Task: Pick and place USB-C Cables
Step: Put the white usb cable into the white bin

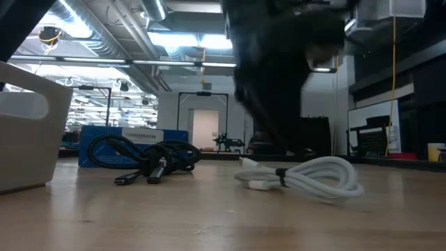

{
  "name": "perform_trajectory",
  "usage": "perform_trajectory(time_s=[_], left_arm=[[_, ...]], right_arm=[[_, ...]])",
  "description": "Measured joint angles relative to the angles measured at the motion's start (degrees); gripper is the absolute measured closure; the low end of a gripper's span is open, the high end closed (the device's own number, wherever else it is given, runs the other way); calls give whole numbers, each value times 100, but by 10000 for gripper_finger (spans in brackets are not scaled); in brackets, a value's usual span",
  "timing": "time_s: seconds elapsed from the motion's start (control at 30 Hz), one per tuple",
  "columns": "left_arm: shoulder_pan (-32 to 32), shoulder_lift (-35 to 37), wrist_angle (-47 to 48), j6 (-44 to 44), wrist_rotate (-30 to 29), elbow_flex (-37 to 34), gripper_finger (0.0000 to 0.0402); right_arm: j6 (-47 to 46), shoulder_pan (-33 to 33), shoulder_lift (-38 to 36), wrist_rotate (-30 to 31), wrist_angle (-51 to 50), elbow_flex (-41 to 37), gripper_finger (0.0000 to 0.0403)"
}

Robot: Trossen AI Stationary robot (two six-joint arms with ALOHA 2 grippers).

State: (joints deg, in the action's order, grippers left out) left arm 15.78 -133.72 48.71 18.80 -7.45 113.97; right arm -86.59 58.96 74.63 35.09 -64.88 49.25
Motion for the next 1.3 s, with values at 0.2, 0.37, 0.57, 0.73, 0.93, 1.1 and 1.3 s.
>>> perform_trajectory(time_s=[0.2, 0.37, 0.57, 0.73, 0.93, 1.1, 1.3], left_arm=[[95, 29, 1260, -533, -155, 1063, 269], [300, 23, 1385, -1364, 318, 1062, 269], [602, -3, 1275, -2494, -159, 595, 269], [646, -3, 744, -2670, -588, 257, 269], [515, -17, 201, -3015, -309, 37, 269], [480, -42, 206, -3011, -70, -136, 269], [454, -42, 47, -3004, 26, -345, 269]], right_arm=[[2, 0, 17, 35, 26, 0, 362], [2, 0, 37, 39, 29, -2, 362], [2, 0, 37, 38, 32, -2, 362], [-9, 0, 37, 37, 35, -2, 362], [-13, 0, 37, 35, 74, -2, 362], [-7, 0, 37, 35, 90, -2, 362], [0, 0, 37, 35, 84, -2, 362]])
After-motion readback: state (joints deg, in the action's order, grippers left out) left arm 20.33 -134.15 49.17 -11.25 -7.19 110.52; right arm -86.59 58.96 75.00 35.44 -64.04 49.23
